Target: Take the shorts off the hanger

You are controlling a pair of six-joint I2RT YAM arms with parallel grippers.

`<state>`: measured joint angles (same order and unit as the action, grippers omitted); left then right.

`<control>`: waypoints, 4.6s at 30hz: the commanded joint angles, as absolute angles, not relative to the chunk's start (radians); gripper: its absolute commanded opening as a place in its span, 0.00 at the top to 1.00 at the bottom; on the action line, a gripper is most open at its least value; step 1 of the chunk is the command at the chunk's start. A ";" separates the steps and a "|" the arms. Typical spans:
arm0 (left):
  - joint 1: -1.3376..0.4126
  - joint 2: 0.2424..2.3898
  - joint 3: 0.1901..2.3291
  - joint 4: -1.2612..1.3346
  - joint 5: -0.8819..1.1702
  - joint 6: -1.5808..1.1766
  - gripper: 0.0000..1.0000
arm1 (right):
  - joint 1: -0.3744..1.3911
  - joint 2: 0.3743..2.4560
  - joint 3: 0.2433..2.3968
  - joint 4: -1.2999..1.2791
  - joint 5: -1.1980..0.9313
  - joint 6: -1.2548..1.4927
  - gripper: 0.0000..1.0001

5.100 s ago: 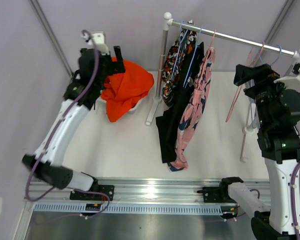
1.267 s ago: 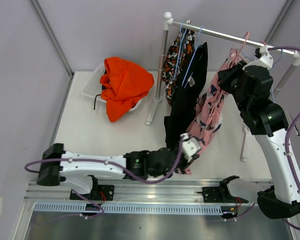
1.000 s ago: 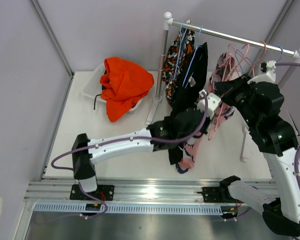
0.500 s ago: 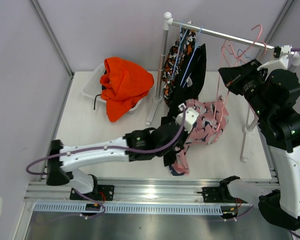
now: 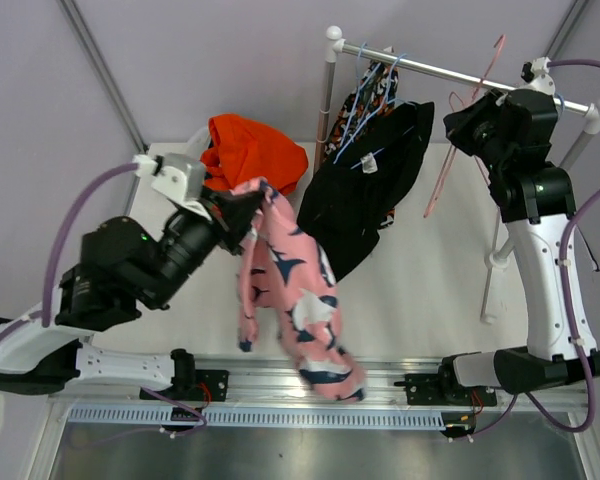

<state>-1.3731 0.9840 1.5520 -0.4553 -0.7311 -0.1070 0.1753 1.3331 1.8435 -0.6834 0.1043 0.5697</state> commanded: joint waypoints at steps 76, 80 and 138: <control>-0.264 1.982 2.359 -0.563 0.078 -0.189 0.01 | 0.258 0.992 1.525 -0.505 -0.048 0.574 0.01; -0.264 1.818 2.319 -0.535 0.115 -0.195 0.01 | 0.276 1.028 1.517 -0.454 -0.054 0.581 0.01; -0.831 1.003 1.097 0.041 0.419 -0.157 0.01 | 0.433 1.229 1.752 -0.371 0.146 0.571 1.00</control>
